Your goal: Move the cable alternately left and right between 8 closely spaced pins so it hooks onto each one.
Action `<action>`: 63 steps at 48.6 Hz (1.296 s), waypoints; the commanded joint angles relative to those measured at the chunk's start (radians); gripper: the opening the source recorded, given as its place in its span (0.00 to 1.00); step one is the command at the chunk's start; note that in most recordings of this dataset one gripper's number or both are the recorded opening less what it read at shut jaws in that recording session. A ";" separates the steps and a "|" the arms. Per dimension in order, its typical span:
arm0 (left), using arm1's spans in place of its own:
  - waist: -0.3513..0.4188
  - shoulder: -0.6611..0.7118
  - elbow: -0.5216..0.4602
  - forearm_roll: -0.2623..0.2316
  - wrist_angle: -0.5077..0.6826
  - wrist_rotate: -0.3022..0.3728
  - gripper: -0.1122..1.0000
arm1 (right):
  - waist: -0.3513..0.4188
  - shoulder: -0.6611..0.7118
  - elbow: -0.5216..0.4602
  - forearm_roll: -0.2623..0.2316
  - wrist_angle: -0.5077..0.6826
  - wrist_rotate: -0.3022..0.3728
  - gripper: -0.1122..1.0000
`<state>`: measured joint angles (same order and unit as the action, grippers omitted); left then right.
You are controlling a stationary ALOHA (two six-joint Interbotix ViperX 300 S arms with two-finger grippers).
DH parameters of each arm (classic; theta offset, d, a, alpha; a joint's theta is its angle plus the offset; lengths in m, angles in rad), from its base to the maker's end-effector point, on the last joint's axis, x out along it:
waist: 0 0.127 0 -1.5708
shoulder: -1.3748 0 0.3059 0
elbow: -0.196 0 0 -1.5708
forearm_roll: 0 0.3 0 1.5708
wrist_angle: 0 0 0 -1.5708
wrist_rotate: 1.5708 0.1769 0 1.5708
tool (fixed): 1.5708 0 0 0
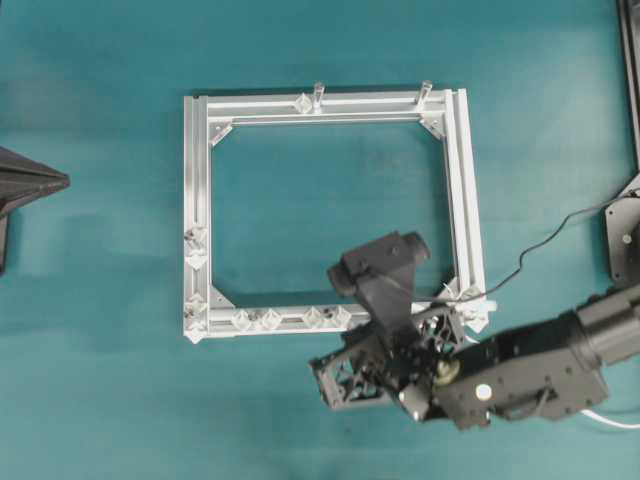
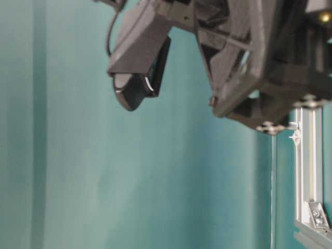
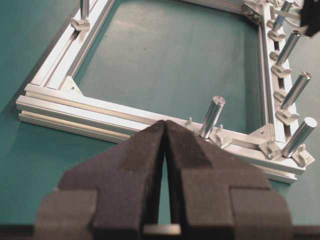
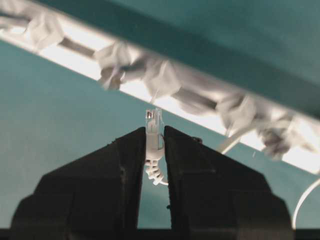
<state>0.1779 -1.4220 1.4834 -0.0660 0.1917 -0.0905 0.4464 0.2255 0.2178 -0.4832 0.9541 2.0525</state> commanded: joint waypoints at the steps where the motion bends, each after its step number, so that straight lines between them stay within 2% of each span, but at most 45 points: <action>1: -0.003 0.017 -0.028 0.002 -0.005 -0.005 0.10 | 0.031 -0.002 -0.043 0.000 0.020 0.021 0.24; 14: -0.003 0.017 -0.028 0.002 -0.005 -0.005 0.10 | 0.100 0.066 -0.114 0.000 0.032 0.115 0.24; 25: -0.003 0.015 -0.029 0.002 -0.005 -0.005 0.10 | 0.114 0.089 -0.169 -0.005 0.083 0.121 0.24; 36: -0.003 0.015 -0.029 0.002 -0.005 -0.005 0.10 | 0.083 0.107 -0.216 -0.014 0.103 0.123 0.24; 52: -0.003 0.017 -0.029 0.002 -0.005 -0.005 0.10 | 0.006 0.229 -0.391 -0.014 0.104 0.118 0.24; 63: -0.003 0.017 -0.029 0.002 -0.005 -0.005 0.10 | -0.017 0.262 -0.446 -0.014 0.135 0.118 0.24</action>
<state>0.1764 -1.4205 1.4834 -0.0660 0.1917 -0.0905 0.4310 0.5108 -0.1963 -0.4924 1.0723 2.1721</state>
